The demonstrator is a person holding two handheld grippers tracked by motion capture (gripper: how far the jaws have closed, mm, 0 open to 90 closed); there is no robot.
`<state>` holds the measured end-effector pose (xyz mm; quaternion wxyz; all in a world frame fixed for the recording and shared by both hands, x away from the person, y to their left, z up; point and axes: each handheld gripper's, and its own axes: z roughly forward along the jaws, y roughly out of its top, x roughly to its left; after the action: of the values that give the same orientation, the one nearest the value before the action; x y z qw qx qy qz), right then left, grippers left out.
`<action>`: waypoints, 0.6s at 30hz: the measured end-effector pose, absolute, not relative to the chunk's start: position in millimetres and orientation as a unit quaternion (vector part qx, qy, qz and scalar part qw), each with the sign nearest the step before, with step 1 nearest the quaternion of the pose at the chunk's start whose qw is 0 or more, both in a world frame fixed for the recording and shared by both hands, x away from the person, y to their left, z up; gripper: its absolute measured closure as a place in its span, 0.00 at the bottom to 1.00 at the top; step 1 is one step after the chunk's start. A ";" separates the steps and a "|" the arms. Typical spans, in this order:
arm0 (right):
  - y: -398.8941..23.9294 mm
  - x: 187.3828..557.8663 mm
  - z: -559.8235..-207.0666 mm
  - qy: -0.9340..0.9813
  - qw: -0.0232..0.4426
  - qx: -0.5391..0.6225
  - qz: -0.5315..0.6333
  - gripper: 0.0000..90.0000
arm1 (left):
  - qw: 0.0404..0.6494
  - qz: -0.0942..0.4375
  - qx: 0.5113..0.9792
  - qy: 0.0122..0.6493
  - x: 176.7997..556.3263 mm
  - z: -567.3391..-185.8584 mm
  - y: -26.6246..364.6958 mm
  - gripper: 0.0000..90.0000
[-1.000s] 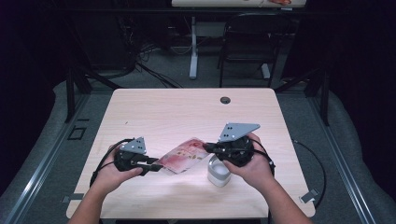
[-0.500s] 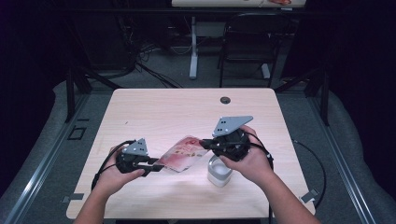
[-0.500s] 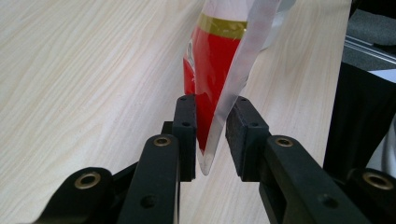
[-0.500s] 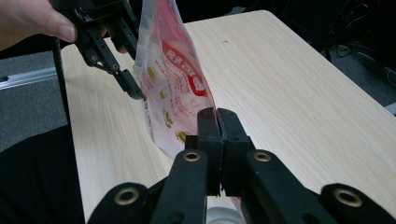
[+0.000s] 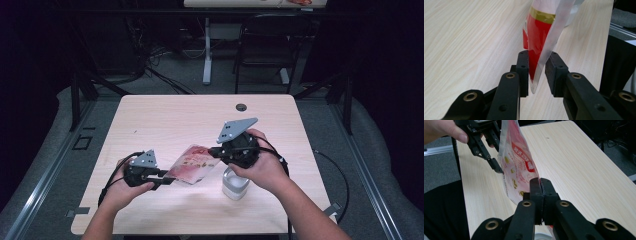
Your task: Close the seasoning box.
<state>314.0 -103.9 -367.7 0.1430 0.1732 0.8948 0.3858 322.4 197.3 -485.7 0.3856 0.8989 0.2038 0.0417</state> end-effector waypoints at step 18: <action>-76.2 317.8 -367.2 0.914 0.166 0.144 0.340 1.00 | 0.388 0.048 0.892 0.226 323.8 -498.3 209.4 0.76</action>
<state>317.8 -76.2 -367.2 0.1663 0.1438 0.9145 0.3397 323.8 209.4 -498.3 0.3882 0.8923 0.2255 0.0484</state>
